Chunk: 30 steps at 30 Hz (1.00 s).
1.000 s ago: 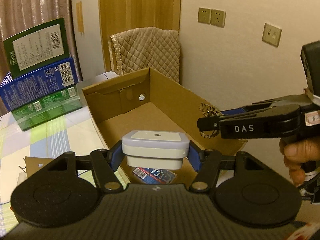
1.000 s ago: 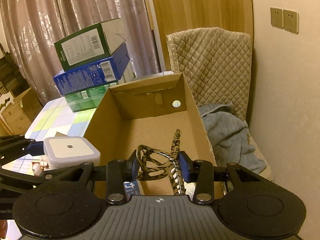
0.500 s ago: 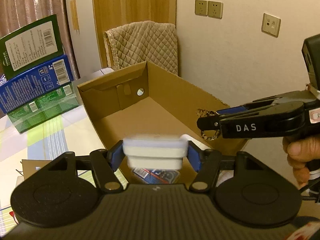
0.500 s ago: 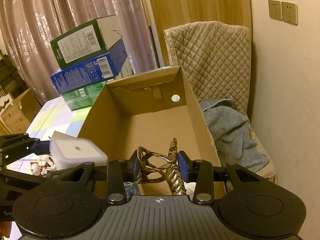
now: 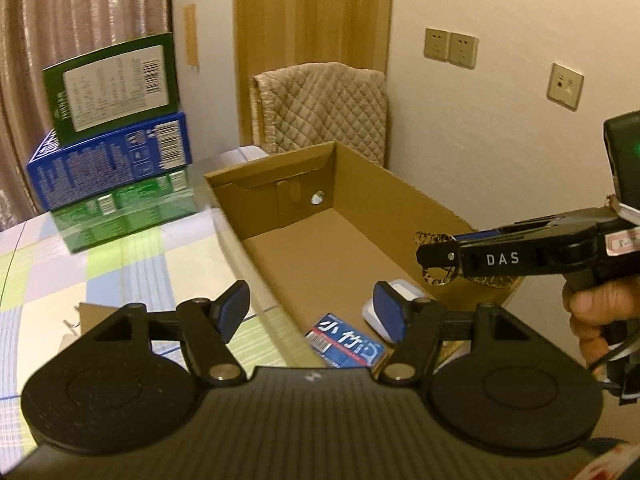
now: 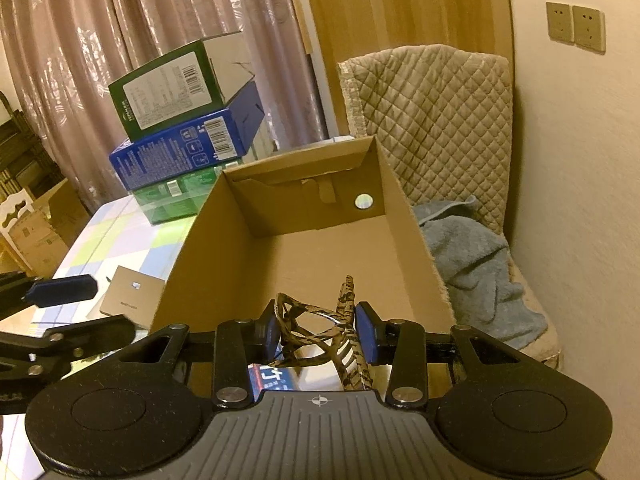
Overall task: Organize rigid objects
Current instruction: 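Open the left tool to drop the night-light while the right tool releases the lanyard, then move both tools back from the box toward the remaining items on the table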
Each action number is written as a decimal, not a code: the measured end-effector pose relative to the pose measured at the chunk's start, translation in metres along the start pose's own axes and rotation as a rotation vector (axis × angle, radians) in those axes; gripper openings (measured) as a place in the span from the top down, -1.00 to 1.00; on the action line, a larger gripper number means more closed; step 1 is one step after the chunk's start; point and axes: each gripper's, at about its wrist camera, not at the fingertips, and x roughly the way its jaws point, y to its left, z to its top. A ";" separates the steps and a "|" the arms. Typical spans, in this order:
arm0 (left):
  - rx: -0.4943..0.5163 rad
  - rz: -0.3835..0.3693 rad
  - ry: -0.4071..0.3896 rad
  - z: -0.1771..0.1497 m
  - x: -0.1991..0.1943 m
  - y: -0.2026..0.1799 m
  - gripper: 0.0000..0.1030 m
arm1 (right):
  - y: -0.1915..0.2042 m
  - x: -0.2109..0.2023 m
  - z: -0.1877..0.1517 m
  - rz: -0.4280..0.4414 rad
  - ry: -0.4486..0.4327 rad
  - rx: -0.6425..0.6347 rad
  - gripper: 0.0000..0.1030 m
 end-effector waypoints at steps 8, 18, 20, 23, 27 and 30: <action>-0.037 0.026 -0.005 -0.009 -0.010 0.016 -0.24 | 0.013 0.015 -0.001 0.027 0.029 -0.008 0.29; -0.075 0.063 0.011 -0.023 -0.018 0.034 -0.31 | 0.016 0.012 0.001 0.023 -0.010 0.032 -0.25; -0.081 0.073 0.008 -0.027 -0.023 0.038 -0.32 | 0.018 0.005 0.003 0.022 -0.020 0.034 -0.25; -0.095 0.090 0.009 -0.032 -0.032 0.044 -0.33 | 0.024 -0.008 0.004 0.026 -0.040 0.026 -0.25; -0.105 0.122 0.011 -0.042 -0.048 0.053 -0.36 | 0.039 -0.027 0.004 0.036 -0.062 0.013 -0.25; -0.121 0.142 0.009 -0.051 -0.063 0.060 -0.38 | 0.055 -0.041 -0.001 0.054 -0.076 0.003 -0.25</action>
